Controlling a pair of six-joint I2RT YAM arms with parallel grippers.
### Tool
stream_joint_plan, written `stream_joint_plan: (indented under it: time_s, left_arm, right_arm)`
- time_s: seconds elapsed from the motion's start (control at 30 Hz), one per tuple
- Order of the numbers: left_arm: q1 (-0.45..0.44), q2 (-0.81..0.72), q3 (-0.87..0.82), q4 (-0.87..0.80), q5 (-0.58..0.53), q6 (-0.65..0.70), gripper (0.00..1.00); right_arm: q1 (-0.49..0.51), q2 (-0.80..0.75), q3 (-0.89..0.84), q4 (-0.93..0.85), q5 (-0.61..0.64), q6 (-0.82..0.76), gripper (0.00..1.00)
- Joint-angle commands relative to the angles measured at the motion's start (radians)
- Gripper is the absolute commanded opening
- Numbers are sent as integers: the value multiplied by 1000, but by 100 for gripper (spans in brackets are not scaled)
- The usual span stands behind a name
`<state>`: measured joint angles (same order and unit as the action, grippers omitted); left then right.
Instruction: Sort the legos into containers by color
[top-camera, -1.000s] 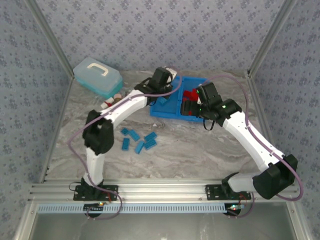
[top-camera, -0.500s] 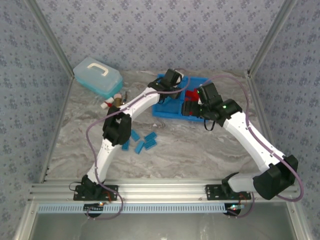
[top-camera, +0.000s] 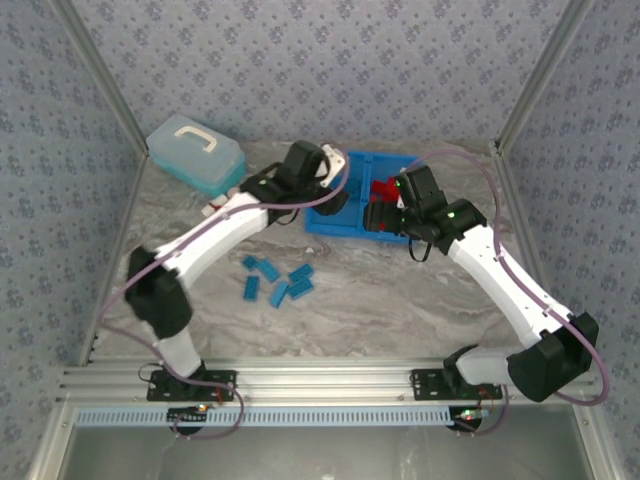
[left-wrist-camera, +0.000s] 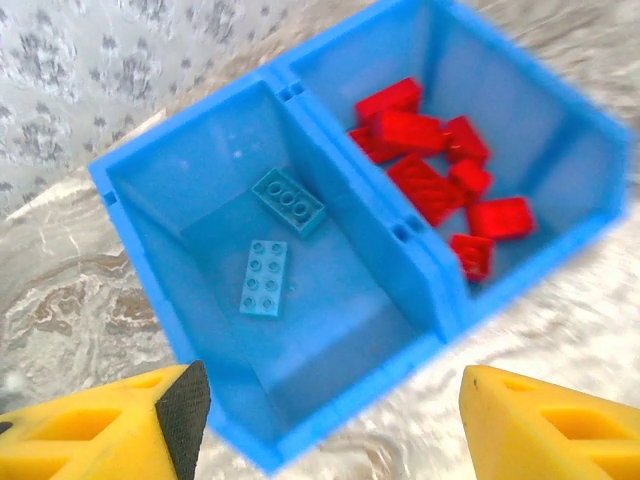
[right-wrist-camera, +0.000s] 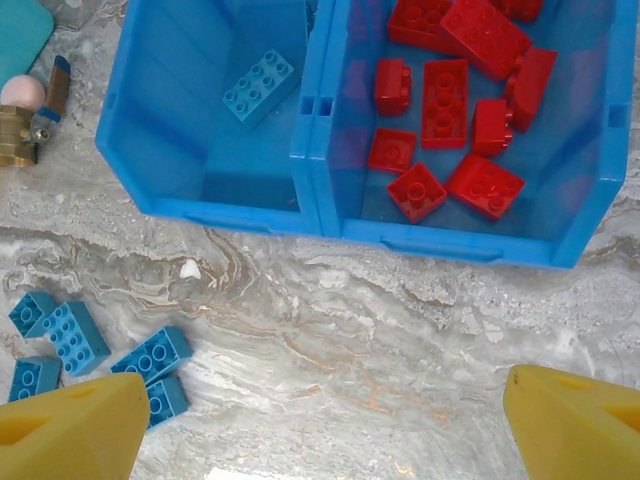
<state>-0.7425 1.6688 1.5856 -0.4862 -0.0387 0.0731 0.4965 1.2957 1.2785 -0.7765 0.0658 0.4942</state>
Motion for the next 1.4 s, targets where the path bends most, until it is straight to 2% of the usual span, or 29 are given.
stream_joint_plan:
  time_s: [0.0,0.07,0.23,0.33,0.53,0.6,0.73,0.93,1.07,1.17,1.2,1.27,1.37]
  left_arm:
    - [-31,-108,-163,-133,64,57,69]
    - [-40,-185,-285,-157,27,4,69]
    - [-42,-314,-503,-184,-101,-242,69]
    - [-47,-328,-596,-181,-88,-311,69]
    - [-51,-290,-723,-106,-8,-346,68]
    - [-52,-263,-727,-121,-28,-354,66]
    - [-51,-227,-732,-161,-75,-354,55]
    - [-52,-204,-757,-121,-27,-373,47]
    - [-51,-140,-732,-125,-21,-372,35]
    - [-50,-105,-718,-133,-7,-370,31]
    - [-51,-99,-711,-140,-7,-367,27]
    - [-51,-99,-690,-160,-22,-359,20]
    - [-52,-158,-628,-224,-61,-348,19]
  right_arm:
    - [7,-17,-11,10,-2,9,94]
    - [8,-14,-11,13,-6,7,94]
    - [10,-9,-11,18,-14,4,94]
    - [10,-3,-11,19,-21,3,94]
    - [16,8,-1,16,-21,4,94]
    - [17,12,5,11,-23,5,94]
    - [22,14,11,9,-14,7,94]
    - [26,28,23,13,-15,8,94]
    - [31,36,35,4,-17,7,94]
    - [34,30,36,-3,-10,5,94]
    - [34,27,35,-6,-8,6,94]
    - [35,21,35,-10,-4,7,94]
    - [36,10,33,-12,-1,8,94]
